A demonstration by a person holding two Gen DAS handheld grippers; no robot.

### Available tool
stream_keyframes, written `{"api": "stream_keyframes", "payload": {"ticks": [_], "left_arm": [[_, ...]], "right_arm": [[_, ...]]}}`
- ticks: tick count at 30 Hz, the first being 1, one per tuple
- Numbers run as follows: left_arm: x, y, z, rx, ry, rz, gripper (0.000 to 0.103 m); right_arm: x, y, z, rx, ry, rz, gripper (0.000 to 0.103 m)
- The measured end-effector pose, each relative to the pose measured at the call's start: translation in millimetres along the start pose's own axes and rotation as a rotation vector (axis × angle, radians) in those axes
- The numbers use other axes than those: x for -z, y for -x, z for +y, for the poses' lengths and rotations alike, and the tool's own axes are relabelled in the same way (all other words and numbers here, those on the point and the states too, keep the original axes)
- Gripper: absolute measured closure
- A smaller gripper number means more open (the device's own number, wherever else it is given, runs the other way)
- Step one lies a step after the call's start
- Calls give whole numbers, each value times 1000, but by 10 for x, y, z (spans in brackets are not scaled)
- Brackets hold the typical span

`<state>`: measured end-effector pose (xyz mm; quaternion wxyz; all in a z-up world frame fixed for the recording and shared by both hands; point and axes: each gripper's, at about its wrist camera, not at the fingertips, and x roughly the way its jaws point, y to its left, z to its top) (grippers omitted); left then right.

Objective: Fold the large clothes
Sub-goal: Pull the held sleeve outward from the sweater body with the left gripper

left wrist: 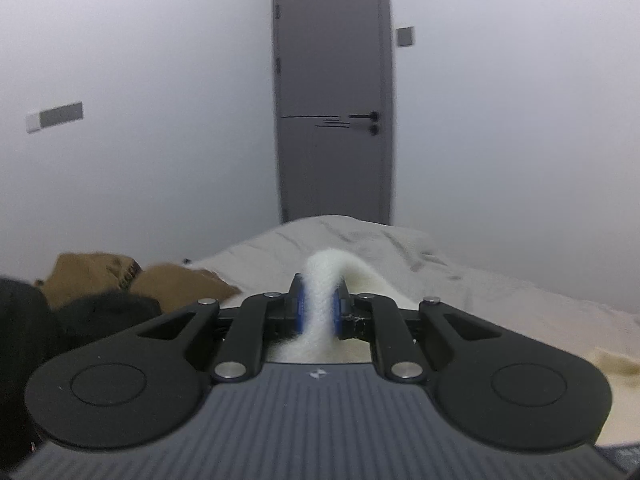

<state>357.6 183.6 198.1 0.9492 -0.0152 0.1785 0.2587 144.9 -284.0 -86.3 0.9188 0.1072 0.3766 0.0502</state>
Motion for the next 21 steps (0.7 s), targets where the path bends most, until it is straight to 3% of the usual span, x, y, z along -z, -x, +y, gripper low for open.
{"api": "stream_keyframes", "payload": {"ticks": [4, 7, 15, 19, 21], "left_arm": [[89, -731, -24, -98, -75, 5, 87], [320, -1359, -27, -141, -108, 60, 87], [1138, -2641, 131, -186, -53, 233, 85], [1457, -2757, 280, -197, -11, 264, 72], [1525, -2727, 341, -199, 49, 259, 56]], "right_arm": [[-88, -137, 64, 9, -7, -13, 35], [-186, -250, 104, -8, -39, -19, 35], [-309, -600, 236, 28, 25, -43, 35], [-262, -708, 285, 40, 91, -37, 35], [-253, -744, 280, 38, 90, -34, 35]]}}
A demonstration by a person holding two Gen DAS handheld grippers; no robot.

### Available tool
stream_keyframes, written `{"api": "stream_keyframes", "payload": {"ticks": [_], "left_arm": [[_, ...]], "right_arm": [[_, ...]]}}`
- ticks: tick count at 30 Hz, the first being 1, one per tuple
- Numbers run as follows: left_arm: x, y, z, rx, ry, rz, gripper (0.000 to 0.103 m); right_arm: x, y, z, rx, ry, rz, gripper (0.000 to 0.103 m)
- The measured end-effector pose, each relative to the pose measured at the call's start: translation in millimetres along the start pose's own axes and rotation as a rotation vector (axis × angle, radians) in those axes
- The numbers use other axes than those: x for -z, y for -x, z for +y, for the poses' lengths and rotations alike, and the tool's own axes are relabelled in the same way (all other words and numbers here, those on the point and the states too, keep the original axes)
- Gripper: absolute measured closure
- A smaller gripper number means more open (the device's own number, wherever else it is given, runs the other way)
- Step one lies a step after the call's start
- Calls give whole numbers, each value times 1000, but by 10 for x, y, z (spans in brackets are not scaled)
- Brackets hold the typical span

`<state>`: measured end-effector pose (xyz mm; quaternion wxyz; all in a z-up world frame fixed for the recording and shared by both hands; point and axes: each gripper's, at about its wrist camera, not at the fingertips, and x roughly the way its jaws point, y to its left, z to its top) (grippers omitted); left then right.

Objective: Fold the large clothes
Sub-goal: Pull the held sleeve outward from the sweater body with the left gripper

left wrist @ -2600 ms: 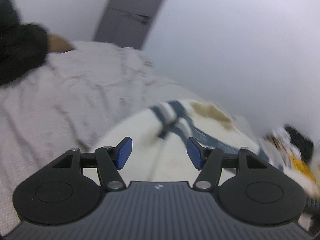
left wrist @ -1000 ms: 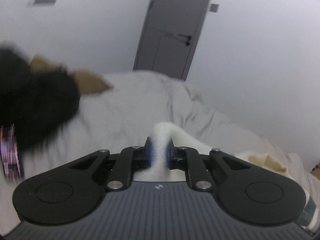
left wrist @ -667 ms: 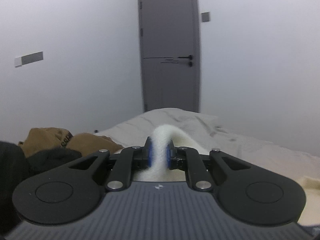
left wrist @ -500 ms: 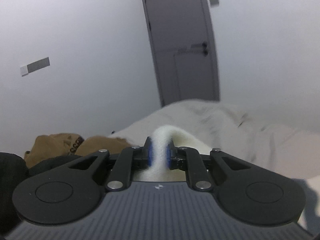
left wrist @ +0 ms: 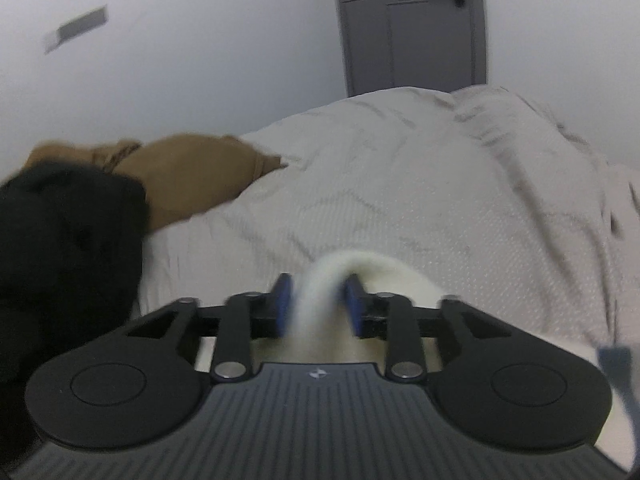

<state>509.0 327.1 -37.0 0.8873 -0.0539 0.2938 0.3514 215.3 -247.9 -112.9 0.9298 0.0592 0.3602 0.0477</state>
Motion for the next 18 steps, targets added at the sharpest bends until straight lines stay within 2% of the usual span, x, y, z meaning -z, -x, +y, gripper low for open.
{"api": "stream_keyframes", "payload": {"ticks": [1, 2, 4, 7, 11, 18], "left_arm": [[28, -23, 21, 16, 20, 4, 45], [25, 0, 58, 21, 27, 16, 39], [2, 136, 136, 15, 34, 32, 36], [-15, 445, 250, 57, 57, 48, 34], [85, 959, 235, 77, -16, 99, 34], [504, 2057, 159, 242, -132, 100, 34]], "right_arm": [[4, -4, 5, 0, 2, -2, 35], [3, -2, 15, 0, 6, -3, 35], [9, 26, 53, -6, 8, -7, 35], [23, 93, 71, -21, 6, -13, 35], [76, 184, 117, -43, 26, -20, 35], [218, 438, 233, -105, 125, -50, 35]]}}
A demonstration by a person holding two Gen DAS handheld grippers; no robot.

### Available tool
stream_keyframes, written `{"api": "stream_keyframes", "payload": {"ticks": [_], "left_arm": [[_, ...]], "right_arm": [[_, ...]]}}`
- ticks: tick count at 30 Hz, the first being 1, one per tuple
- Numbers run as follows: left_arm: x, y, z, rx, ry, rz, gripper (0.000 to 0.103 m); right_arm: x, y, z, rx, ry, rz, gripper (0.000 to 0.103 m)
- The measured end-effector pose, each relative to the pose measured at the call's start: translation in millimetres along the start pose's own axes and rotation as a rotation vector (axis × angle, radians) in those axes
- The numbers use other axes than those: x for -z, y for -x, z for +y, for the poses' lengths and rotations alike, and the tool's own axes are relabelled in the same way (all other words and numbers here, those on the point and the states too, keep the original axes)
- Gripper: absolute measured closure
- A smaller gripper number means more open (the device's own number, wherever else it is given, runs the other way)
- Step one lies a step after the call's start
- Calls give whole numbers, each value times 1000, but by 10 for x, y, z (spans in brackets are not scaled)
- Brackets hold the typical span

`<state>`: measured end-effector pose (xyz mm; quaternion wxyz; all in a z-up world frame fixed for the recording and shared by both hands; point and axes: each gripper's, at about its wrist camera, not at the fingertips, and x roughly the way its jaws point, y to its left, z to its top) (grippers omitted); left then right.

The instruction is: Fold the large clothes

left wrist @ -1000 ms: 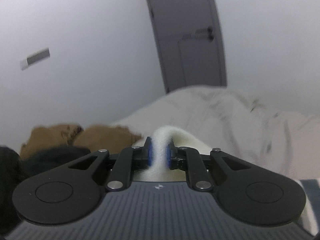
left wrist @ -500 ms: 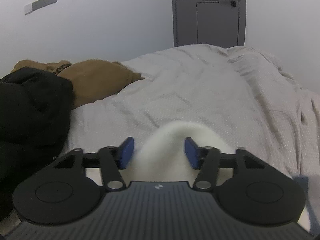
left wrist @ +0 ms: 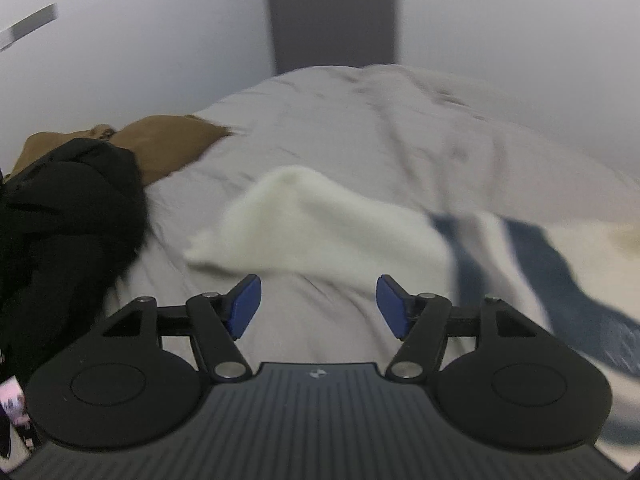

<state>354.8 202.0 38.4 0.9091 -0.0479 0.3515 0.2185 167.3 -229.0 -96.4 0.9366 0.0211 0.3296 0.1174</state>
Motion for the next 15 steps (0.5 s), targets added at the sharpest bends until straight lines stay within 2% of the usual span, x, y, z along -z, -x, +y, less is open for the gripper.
{"api": "stream_keyframes", "payload": {"ticks": [7, 12, 15], "left_arm": [[796, 951, -503, 186, -19, 26, 34], [1399, 1527, -733, 301, 39, 31, 34], [1728, 1751, -766, 374, 113, 53, 34]], "right_arm": [[211, 359, 218, -77, 112, -42, 35], [317, 599, 359, -141, 171, -49, 35], [482, 717, 442, -185, 205, -19, 35]]}}
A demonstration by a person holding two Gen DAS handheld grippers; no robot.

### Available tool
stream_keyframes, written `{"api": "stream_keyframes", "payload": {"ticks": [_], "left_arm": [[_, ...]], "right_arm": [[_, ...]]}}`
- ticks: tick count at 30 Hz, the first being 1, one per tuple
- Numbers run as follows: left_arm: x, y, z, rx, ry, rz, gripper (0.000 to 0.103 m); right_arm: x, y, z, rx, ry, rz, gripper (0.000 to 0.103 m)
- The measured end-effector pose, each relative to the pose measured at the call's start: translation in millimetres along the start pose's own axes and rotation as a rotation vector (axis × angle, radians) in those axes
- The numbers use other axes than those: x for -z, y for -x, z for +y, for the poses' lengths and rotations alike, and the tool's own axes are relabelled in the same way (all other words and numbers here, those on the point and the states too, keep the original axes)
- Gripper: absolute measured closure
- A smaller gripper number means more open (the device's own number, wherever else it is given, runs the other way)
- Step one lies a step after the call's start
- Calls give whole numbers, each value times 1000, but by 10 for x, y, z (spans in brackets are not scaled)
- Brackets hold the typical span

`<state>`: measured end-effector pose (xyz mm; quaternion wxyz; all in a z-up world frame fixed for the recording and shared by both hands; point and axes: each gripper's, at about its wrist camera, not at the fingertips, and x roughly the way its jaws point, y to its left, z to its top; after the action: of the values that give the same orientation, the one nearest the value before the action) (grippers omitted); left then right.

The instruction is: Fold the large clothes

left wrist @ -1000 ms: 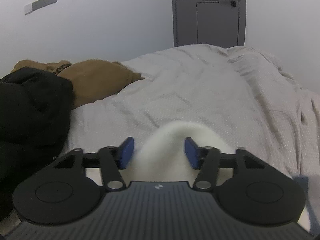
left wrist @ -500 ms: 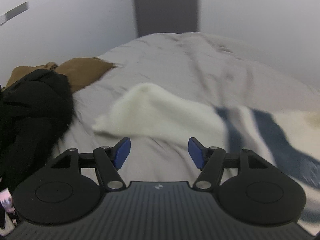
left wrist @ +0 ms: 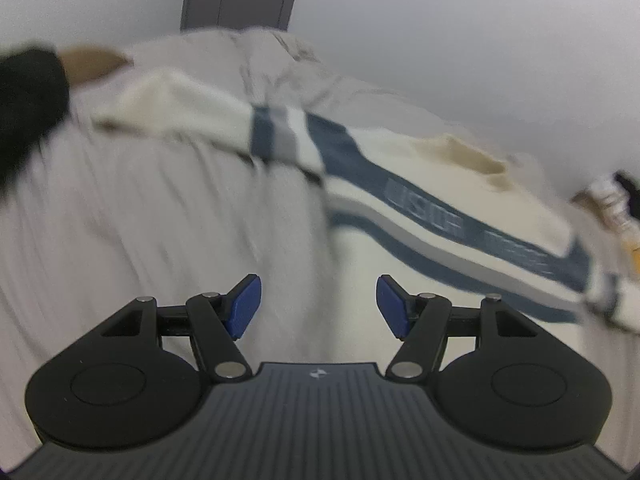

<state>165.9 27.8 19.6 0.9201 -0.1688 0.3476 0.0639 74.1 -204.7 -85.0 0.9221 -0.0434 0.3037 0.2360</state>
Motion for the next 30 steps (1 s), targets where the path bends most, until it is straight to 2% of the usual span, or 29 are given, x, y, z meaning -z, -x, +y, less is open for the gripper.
{"api": "stream_keyframes", "payload": {"ticks": [2, 6, 11, 16, 19, 21, 26, 30], "left_arm": [[194, 112, -27, 40, 33, -4, 34], [493, 217, -31, 34, 33, -12, 34], [694, 221, 96, 37, 61, -28, 34], [729, 169, 240, 73, 124, -58, 34], [724, 120, 311, 85, 148, -63, 34], [700, 57, 391, 85, 187, -56, 34], [683, -124, 644, 130, 324, 0, 35], [681, -151, 729, 139, 362, -2, 35]], "right_arm": [[116, 58, 113, -35, 49, 19, 35], [228, 146, 303, -36, 176, 1, 35], [218, 72, 240, -40, 169, 32, 35], [240, 25, 221, -76, 151, 84, 35], [276, 21, 299, -83, 186, 94, 35], [294, -22, 376, -91, 237, 112, 32], [364, -32, 597, -69, 416, 110, 32], [421, 12, 711, -40, 553, 75, 32]]}}
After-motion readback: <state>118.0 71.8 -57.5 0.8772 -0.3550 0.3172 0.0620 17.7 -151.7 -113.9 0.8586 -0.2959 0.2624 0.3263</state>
